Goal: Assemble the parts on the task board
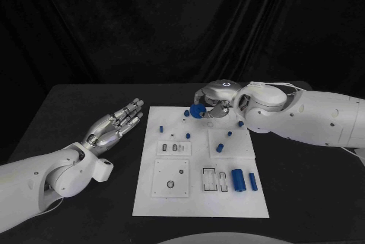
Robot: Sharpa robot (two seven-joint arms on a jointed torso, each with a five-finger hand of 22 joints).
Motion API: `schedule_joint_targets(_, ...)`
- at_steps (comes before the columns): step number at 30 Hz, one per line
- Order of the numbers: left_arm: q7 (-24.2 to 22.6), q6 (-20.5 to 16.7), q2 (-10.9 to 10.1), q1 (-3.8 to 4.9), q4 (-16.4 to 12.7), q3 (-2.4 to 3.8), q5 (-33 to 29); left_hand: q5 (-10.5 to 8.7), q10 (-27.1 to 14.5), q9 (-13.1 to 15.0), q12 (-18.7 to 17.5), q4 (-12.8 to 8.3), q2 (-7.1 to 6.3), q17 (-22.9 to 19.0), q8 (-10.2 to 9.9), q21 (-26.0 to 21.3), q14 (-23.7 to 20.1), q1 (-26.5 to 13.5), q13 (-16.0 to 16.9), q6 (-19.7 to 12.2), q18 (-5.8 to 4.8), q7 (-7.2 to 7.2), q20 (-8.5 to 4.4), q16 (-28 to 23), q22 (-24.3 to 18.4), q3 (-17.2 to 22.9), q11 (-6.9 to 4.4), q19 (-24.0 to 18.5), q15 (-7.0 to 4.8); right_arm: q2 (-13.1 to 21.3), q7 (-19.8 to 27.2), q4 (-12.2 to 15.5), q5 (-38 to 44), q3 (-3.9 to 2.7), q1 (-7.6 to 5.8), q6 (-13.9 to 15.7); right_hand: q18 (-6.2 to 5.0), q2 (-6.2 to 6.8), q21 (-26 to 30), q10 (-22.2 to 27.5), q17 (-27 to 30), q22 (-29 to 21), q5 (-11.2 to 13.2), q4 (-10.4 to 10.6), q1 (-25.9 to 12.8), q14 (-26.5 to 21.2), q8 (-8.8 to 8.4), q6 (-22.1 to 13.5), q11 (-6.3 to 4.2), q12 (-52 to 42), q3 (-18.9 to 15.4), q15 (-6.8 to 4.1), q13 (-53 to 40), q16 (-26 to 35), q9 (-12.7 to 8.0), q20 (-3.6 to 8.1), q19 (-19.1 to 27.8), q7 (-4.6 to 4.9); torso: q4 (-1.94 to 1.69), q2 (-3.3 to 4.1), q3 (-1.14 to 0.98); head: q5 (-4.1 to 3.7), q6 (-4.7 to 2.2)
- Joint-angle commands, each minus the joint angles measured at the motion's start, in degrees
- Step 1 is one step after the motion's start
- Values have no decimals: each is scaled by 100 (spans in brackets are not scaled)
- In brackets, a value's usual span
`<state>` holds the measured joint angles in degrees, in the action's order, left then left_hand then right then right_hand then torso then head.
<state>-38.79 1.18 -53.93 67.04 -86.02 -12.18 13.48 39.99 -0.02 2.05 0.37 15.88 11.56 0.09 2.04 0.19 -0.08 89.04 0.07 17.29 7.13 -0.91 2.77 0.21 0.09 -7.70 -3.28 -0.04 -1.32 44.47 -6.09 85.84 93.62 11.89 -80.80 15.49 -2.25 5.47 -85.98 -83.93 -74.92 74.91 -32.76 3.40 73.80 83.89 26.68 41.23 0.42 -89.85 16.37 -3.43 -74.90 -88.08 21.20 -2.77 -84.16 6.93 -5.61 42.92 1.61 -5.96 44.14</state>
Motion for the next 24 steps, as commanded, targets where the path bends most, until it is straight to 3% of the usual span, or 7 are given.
schedule_joint_targets(1,-558,105,33,1,15,4,20,-9,2,-2,-37,-1,-9,-9,6,-19,8,51,-7,-39,80,11,40,-21,-9,33,44,4,53,-176,169,-111,-82,-2,-12,-22,83,-8,-17,-607,-1099,1141,29,1,-69,522,318,202,40,-15,28,38,-1510,30,689,-41,-285,-147,-19,11,4,-29,16)
schedule_joint_targets(7,-556,127,68,1,47,4,20,-7,2,-3,-37,-6,-7,-9,4,-19,8,57,-7,-50,81,12,46,-21,-9,40,45,4,58,-502,224,-378,-91,-2,50,-225,81,-5,-12,-607,-1096,1137,49,-1,-76,521,270,197,53,-15,44,46,-1510,31,666,-47,-281,-136,-36,19,15,-54,21)
schedule_joint_targets(10,-555,136,80,1,58,4,20,-7,2,-3,-37,-11,-7,-9,3,-19,8,62,-7,-55,82,13,51,-21,-9,46,46,4,62,-634,244,-503,-93,-2,95,-289,80,-5,-9,-607,-1093,1135,51,-2,-77,521,258,197,56,-15,48,48,-1510,33,661,-49,-279,-133,-19,23,6,-41,24)
schedule_joint_targets(14,-553,148,94,0,68,4,20,-7,2,-4,-37,-15,-7,-9,3,-19,8,66,-7,-57,83,14,54,-21,-9,50,47,4,64,-775,268,-655,-94,-2,157,-359,80,1,-8,-607,-1092,1135,65,-5,-85,520,205,195,70,-15,62,60,-1510,34,634,-58,-279,-119,-28,34,4,-51,22)
schedule_joint_targets(24,-545,161,96,0,71,4,20,-6,2,-4,-37,-18,-7,-9,2,-19,8,69,-7,-61,84,14,57,-21,-9,54,48,4,66,-881,240,-793,-95,-2,241,-531,77,21,3,-607,-1077,1130,90,-20,-102,517,43,196,101,-15,102,88,-1510,41,554,-85,-273,-85,-7,20,-6,-31,56)
